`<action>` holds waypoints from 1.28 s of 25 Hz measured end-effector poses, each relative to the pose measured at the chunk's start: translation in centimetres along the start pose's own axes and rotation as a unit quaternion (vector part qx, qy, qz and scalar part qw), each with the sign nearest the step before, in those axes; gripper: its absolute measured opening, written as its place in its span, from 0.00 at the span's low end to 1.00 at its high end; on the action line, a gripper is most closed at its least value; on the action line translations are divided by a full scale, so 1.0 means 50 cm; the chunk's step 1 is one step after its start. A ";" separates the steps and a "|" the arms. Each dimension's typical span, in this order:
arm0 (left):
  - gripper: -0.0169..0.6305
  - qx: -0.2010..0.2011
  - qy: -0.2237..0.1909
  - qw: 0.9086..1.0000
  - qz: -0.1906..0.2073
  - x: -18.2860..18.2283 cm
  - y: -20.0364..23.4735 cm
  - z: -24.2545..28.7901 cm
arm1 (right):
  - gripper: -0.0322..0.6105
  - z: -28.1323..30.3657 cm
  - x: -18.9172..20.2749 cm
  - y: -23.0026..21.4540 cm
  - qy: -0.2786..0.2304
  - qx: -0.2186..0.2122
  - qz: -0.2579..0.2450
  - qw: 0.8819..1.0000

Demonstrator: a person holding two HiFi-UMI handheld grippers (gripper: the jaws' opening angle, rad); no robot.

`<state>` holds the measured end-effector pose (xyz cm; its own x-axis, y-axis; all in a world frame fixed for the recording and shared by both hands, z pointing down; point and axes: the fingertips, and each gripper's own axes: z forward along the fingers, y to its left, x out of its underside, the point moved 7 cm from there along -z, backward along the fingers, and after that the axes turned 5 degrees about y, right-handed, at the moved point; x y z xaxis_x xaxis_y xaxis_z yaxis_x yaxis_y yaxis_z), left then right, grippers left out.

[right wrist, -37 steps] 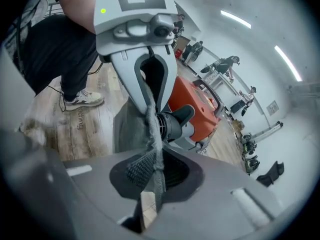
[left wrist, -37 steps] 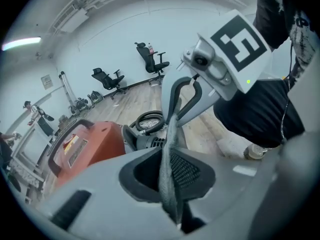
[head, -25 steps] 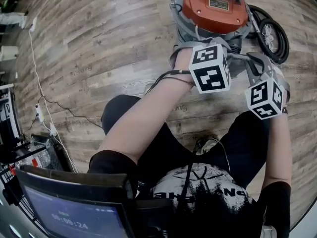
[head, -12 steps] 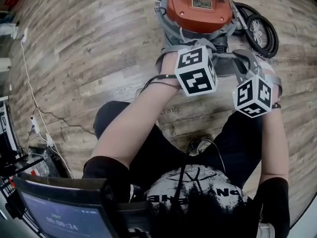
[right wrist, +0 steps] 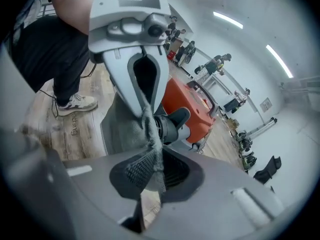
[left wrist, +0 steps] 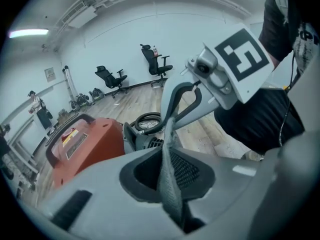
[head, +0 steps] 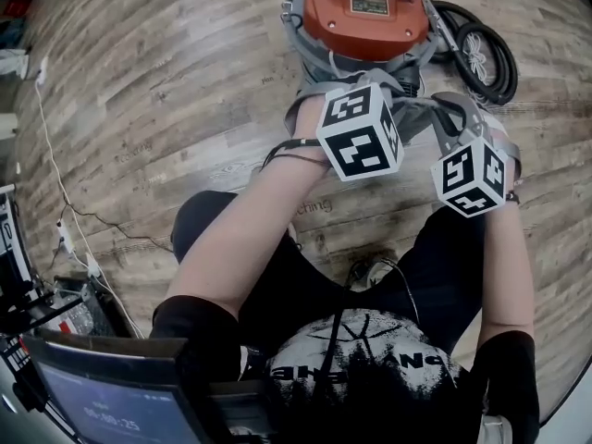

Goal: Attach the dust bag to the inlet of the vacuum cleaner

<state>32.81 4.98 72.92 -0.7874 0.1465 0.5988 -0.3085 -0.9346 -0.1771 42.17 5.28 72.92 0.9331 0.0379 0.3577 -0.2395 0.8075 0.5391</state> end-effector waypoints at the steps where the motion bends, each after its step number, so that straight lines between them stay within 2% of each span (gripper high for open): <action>1: 0.07 0.000 0.006 1.000 -0.003 0.009 -0.002 0.000 | 0.10 -0.002 -0.009 -0.001 -0.004 0.002 -0.002 1.000; 6: 0.07 0.004 0.030 0.999 -0.015 0.032 -0.004 0.003 | 0.10 -0.016 -0.039 0.005 -0.013 0.012 -0.022 1.000; 13: 0.07 -0.017 0.035 0.999 0.035 0.014 -0.004 0.013 | 0.10 -0.013 -0.008 0.008 -0.020 0.004 0.000 1.000; 21: 0.09 -0.029 0.024 0.999 0.036 0.023 -0.008 0.011 | 0.12 -0.004 -0.014 0.010 -0.010 0.016 -0.007 1.000; 23: 0.14 -0.035 0.024 0.998 0.042 0.021 -0.007 0.009 | 0.20 -0.003 -0.012 0.010 -0.017 0.006 0.005 1.000; 25: 0.26 -0.039 0.020 0.998 0.048 0.021 -0.009 0.005 | 0.36 -0.006 -0.010 0.008 -0.028 -0.001 0.014 1.000; 26: 0.32 -0.040 0.016 0.998 0.048 0.021 -0.010 0.001 | 0.39 -0.009 -0.009 0.006 -0.032 -0.001 0.015 0.999; 28: 0.37 -0.043 0.006 0.998 0.048 0.019 -0.013 -0.009 | 0.44 -0.018 -0.004 0.002 -0.038 0.003 0.016 0.999; 32: 0.40 -0.050 -0.014 0.998 0.038 0.016 -0.015 -0.037 | 0.45 -0.051 -0.003 -0.014 -0.071 0.006 0.039 0.997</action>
<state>31.43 6.40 72.06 -0.7958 0.0667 0.6019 -0.3019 -0.9053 -0.2988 42.91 6.20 70.54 0.8643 0.0155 0.5027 -0.3137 0.7979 0.5147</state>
